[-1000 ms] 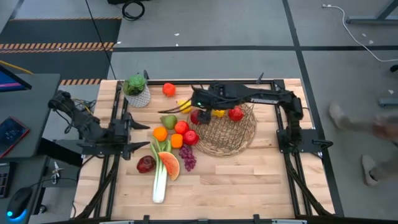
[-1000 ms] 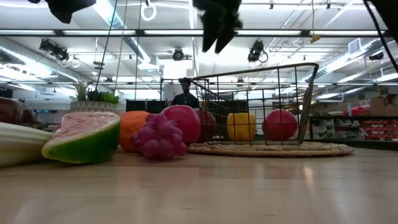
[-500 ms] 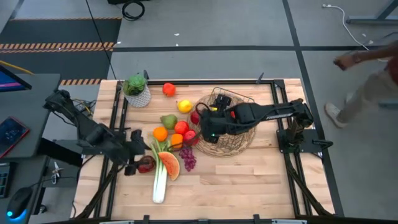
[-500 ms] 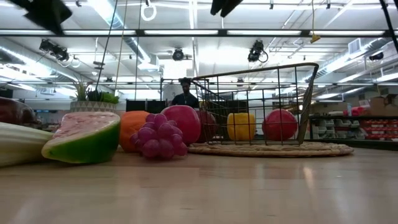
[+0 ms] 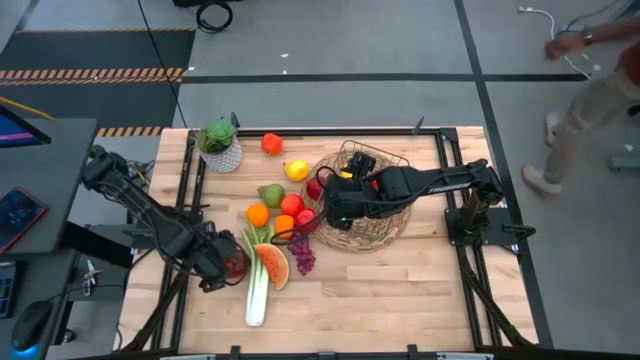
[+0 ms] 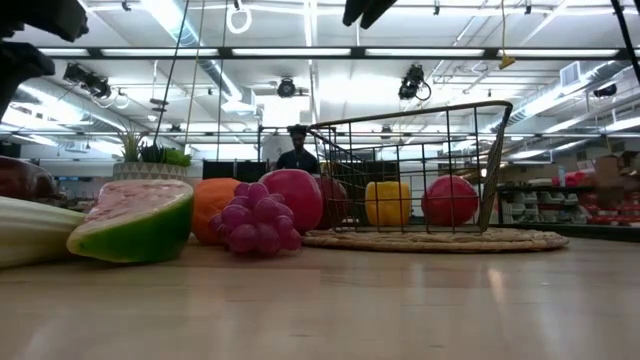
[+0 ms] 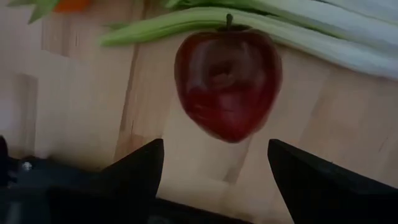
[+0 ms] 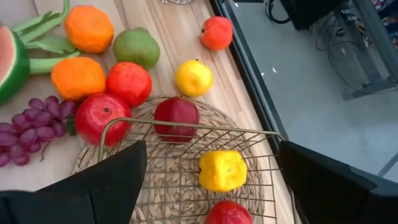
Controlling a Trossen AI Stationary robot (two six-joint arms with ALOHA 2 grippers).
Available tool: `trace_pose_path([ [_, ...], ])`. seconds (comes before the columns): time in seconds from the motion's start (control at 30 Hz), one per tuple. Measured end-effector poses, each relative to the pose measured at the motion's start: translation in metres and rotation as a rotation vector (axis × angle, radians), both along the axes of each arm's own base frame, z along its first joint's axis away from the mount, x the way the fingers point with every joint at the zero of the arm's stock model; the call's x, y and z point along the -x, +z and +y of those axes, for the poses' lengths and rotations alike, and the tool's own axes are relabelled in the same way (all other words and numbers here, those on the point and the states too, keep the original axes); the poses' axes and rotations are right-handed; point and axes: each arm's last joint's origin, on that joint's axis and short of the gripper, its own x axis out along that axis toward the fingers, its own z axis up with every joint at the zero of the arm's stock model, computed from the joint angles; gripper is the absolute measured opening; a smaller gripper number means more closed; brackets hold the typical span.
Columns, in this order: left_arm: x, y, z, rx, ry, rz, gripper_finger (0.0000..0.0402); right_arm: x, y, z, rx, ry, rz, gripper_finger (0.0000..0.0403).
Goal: Build produce basket
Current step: Put the red apple into the gold wire basket
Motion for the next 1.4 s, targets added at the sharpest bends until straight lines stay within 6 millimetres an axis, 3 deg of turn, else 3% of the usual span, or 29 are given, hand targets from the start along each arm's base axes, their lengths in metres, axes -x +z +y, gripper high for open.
trace_pose_path([
  [0.27, -0.008, -0.008, -0.007, 0.004, 0.013, -0.024, 0.0315, -0.002, 0.001, 0.001, -0.005, 0.001, -0.024, 0.0368],
  [0.63, -0.007, -0.045, -0.005, 0.053, -0.004, -0.061, 0.0314, -0.003, 0.002, 0.005, -0.003, 0.024, -0.038, 0.0368],
  [1.23, -0.004, -0.046, -0.006, 0.095, -0.124, -0.003, 0.0314, -0.005, 0.003, 0.005, -0.005, 0.027, -0.057, 0.0368],
  [1.4, -0.010, -0.046, -0.001, 0.066, -0.076, -0.043, 0.0315, -0.006, 0.003, 0.005, -0.001, 0.039, -0.064, 0.0368],
])
